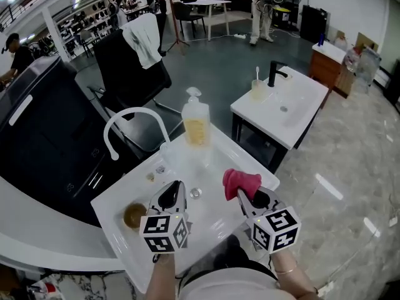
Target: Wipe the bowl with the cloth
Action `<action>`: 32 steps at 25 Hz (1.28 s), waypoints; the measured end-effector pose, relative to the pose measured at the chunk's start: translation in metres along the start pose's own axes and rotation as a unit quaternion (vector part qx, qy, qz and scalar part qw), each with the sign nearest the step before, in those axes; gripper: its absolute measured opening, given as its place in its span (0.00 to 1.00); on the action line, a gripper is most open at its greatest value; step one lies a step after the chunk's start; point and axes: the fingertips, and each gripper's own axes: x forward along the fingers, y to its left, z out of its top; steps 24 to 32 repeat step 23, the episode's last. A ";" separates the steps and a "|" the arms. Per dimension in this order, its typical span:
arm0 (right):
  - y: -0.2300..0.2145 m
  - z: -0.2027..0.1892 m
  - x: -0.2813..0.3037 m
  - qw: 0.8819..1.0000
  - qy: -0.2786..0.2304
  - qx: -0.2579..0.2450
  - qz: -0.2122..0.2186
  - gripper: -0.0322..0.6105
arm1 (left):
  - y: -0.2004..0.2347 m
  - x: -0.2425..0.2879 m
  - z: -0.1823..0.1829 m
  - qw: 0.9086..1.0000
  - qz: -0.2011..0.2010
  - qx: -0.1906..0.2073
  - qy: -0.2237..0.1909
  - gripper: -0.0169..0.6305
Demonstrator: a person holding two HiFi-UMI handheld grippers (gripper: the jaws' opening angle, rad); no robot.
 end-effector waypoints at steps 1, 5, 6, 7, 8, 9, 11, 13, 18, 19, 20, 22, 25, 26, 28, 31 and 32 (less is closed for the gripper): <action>-0.001 0.000 -0.002 1.000 -0.001 -0.001 -0.002 0.13 | -0.001 -0.001 -0.001 1.000 -0.001 -0.001 0.001 0.09; -0.003 0.002 -0.005 1.000 -0.005 -0.003 -0.008 0.13 | -0.003 -0.004 -0.005 1.000 -0.001 -0.009 0.002 0.09; -0.004 0.002 -0.006 1.000 -0.005 -0.003 -0.009 0.13 | -0.002 -0.005 -0.005 1.000 -0.001 -0.010 0.002 0.09; -0.004 0.002 -0.006 1.000 -0.005 -0.002 -0.010 0.13 | -0.002 -0.006 -0.006 1.000 -0.001 -0.011 0.003 0.09; -0.004 0.002 -0.007 1.000 -0.005 -0.003 -0.011 0.13 | -0.002 -0.007 -0.007 1.000 -0.001 -0.012 0.003 0.09; -0.004 0.002 -0.008 1.000 -0.005 -0.003 -0.012 0.13 | -0.002 -0.007 -0.008 1.000 -0.001 -0.013 0.003 0.09; -0.005 0.002 -0.009 1.000 -0.005 -0.005 -0.015 0.13 | -0.002 -0.008 -0.009 1.000 -0.002 -0.016 0.002 0.09; -0.005 0.002 -0.010 1.000 -0.005 -0.006 -0.016 0.13 | -0.003 -0.009 -0.010 1.000 -0.002 -0.017 0.003 0.09; -0.005 -0.001 -0.011 1.000 -0.002 -0.007 -0.019 0.13 | -0.004 -0.010 -0.014 1.000 -0.002 -0.014 0.005 0.09; -0.005 -0.001 -0.012 1.000 -0.001 -0.007 -0.019 0.13 | -0.004 -0.011 -0.014 1.000 -0.002 -0.014 0.007 0.09; -0.004 -0.002 -0.012 1.000 0.000 -0.007 -0.019 0.13 | -0.004 -0.011 -0.015 1.000 -0.002 -0.014 0.008 0.09; -0.003 -0.002 -0.013 1.000 0.000 -0.007 -0.020 0.13 | -0.004 -0.012 -0.017 1.000 -0.002 -0.014 0.009 0.09; -0.003 -0.002 -0.013 1.000 0.000 -0.007 -0.021 0.13 | -0.004 -0.013 -0.017 1.000 -0.002 -0.015 0.010 0.09; -0.003 -0.002 -0.013 1.000 0.000 -0.007 -0.021 0.13 | -0.004 -0.013 -0.017 1.000 -0.002 -0.015 0.010 0.09; -0.003 -0.002 -0.013 1.000 0.000 -0.007 -0.021 0.13 | -0.004 -0.013 -0.017 1.000 -0.002 -0.015 0.010 0.09; -0.003 -0.002 -0.013 1.000 0.000 -0.007 -0.021 0.13 | -0.004 -0.013 -0.017 1.000 -0.002 -0.015 0.010 0.09; -0.003 -0.002 -0.013 1.000 0.000 -0.007 -0.021 0.13 | -0.004 -0.013 -0.017 1.000 -0.002 -0.015 0.010 0.09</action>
